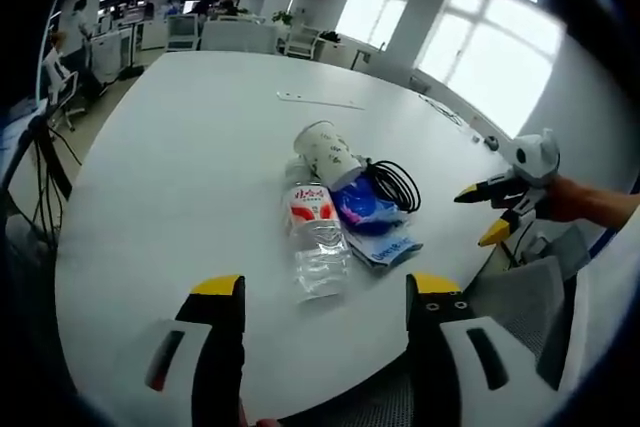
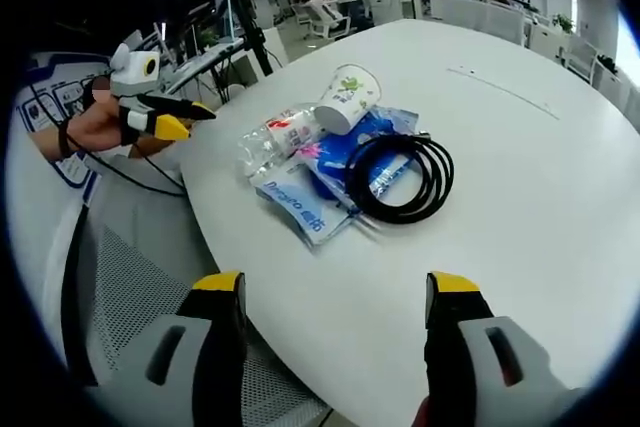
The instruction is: Arrange the tabletop items into an orderly group along one side of the table until the central work area is clear of visible clutter.
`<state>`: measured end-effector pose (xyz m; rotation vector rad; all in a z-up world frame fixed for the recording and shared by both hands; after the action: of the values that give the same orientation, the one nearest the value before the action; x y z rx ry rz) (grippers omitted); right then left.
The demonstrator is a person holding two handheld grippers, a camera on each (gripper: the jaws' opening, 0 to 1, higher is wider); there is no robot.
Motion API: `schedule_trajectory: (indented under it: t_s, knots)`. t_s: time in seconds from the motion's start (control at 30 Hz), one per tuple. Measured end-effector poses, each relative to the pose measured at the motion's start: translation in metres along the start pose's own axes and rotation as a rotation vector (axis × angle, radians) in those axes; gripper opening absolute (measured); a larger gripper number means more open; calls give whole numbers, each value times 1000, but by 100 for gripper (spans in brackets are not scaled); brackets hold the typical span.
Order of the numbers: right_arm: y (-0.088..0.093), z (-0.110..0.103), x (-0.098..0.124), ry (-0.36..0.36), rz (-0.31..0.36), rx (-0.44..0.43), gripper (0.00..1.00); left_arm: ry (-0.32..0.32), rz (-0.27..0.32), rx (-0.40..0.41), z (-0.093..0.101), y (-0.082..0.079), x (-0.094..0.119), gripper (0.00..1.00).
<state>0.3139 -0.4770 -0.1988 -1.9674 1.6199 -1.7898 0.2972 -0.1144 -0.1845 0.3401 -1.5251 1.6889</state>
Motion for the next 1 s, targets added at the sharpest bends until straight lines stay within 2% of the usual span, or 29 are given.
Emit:
schedule_trajectory:
  t_s: [1.0]
  knots:
    - [2,-2,2,1,23,-26,71,4,-5,24,1,4,0,65]
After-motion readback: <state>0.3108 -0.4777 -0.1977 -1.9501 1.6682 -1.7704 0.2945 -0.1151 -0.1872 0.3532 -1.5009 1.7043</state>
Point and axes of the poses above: the point that each gripper's makers call its tool centre point, and the gripper's own axes: x roughly backward along the fingers, z roughly to its right, y roughly out of its underside, the point moved 10 cm from there along x, roughly backward along the fingers, and after that the axes turned 9 degrees about -y, right-handed, at the moved point
